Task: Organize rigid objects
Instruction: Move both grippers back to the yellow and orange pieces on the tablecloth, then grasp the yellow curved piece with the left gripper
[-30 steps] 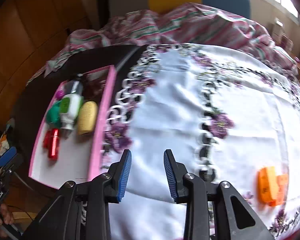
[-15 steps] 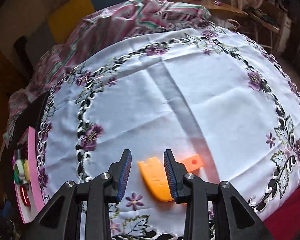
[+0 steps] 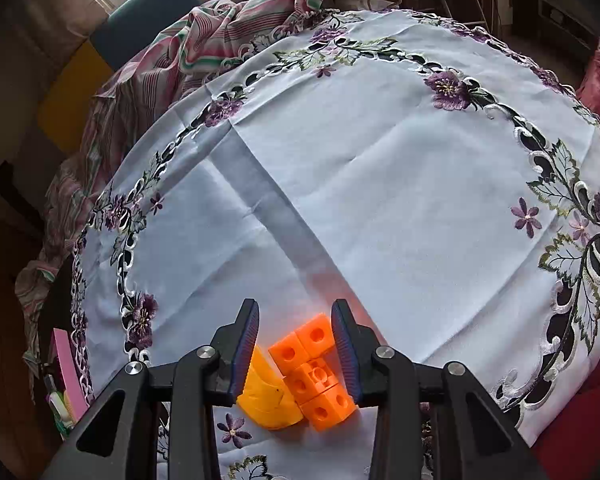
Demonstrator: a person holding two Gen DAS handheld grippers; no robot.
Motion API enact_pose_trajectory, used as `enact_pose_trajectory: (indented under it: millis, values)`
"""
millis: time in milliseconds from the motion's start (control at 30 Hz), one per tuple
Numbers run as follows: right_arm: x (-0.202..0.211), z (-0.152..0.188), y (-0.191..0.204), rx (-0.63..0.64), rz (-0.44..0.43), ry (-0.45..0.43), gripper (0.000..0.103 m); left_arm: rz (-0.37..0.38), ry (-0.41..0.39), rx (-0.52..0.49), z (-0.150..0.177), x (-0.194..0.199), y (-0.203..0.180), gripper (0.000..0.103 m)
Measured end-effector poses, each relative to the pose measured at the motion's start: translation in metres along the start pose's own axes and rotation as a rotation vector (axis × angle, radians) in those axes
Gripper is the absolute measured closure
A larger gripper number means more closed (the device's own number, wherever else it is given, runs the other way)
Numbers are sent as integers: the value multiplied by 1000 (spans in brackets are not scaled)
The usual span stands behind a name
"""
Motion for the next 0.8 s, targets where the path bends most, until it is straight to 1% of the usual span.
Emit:
enact_pose_trajectory:
  millis: [133,233,267,367,467,633,700,767,800]
  values:
    - [5,-2,-5,-37,-25,-30,65,91,68,-36,-20,-33,-42,57]
    - [6,-3,-5,-53,-44,-32,65,137,117,-62,-31,-57,-70,56]
    - [5,-4,-5,-58,-49,-35,65,151,136,-54,-34,-65,-75,56]
    - [6,-4,-6,-69,-62,-39,65,194,202,9,-43,-89,-88,53]
    - [6,-5,-8,-85,-80,-39,65,202,244,53,-52,-110,-98,53]
    - [7,-5,-9,-94,-93,-42,65,192,262,68,-64,-125,-110,53]
    - [8,-5,-9,-98,-98,-44,65,191,272,56,-65,-131,-117,52]
    - [8,-5,-9,-103,-100,-46,65,170,280,44,-65,-137,-120,52]
    - [9,-6,-10,-105,-102,-47,65,162,285,37,-64,-141,-120,54]
Point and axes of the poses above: each gripper's, at about its wrist camera, not at the fingertips, and x roughly against the way its jaws point, y to its left, z to its underside, the point moved 4 cm from there along -x, roughly the way its jaws point, and after that the axes turned 3 degrees about -z, right-handed, at the moved point
